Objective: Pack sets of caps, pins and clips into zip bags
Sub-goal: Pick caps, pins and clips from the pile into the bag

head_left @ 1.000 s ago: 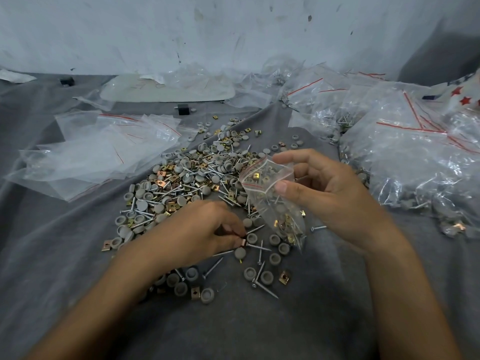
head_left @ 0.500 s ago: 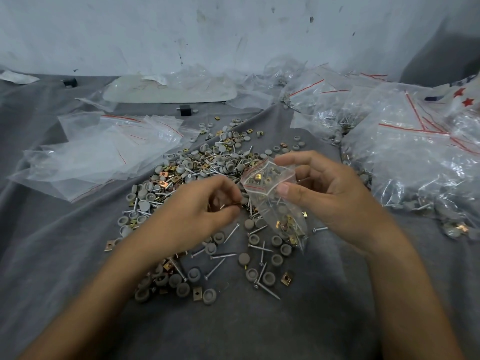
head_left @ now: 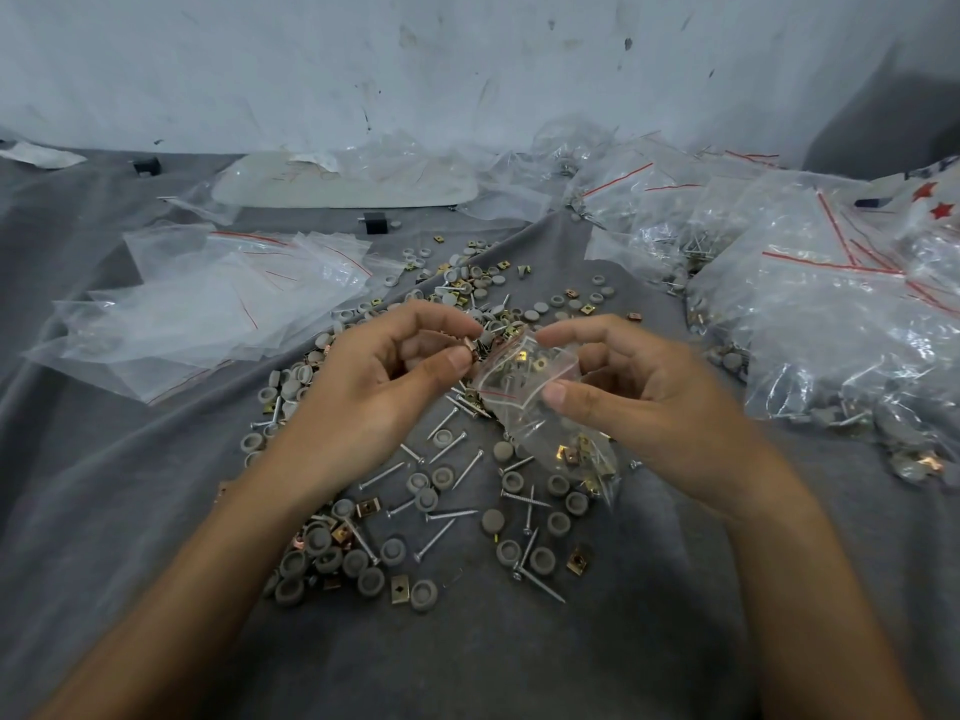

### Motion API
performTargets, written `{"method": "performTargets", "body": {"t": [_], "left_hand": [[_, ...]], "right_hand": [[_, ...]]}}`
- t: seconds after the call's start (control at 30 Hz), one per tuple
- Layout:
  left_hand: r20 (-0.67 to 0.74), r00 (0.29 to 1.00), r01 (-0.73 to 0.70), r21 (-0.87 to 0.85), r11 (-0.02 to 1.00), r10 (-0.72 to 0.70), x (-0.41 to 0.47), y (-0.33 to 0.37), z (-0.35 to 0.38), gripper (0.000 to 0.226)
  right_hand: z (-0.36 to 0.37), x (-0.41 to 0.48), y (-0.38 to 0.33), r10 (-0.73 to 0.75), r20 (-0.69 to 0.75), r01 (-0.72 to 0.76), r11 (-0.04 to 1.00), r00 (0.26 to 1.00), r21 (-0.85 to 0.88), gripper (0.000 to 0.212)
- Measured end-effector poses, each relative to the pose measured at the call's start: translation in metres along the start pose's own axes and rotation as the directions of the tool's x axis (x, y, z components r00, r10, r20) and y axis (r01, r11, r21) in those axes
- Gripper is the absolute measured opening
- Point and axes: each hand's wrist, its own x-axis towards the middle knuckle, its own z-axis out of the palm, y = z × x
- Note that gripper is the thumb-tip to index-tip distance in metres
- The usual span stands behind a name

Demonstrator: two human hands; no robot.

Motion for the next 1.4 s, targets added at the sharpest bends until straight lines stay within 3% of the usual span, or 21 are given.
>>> {"method": "performTargets", "body": {"t": [0.27,0.63,1.4], "left_hand": [[0.013,0.999,-0.036,0.063,0.997,0.035,0.001,-0.001,0.003,0.016],[-0.006,0.999,-0.038,-0.071,0.997,0.038,0.0,0.001,0.014,0.015],[-0.061,0.995,-0.085,-0.071,0.994,0.081,-0.001,0.001,0.02,0.006]], "right_hand": [[0.0,0.001,0.002,-0.002,0.013,0.002,1.0,1.0,-0.011,0.038],[0.001,0.002,0.005,-0.011,0.031,0.012,1.0,0.999,-0.022,0.036],[0.004,0.003,0.005,-0.002,0.069,0.004,1.0,0.998,-0.027,0.035]]}}
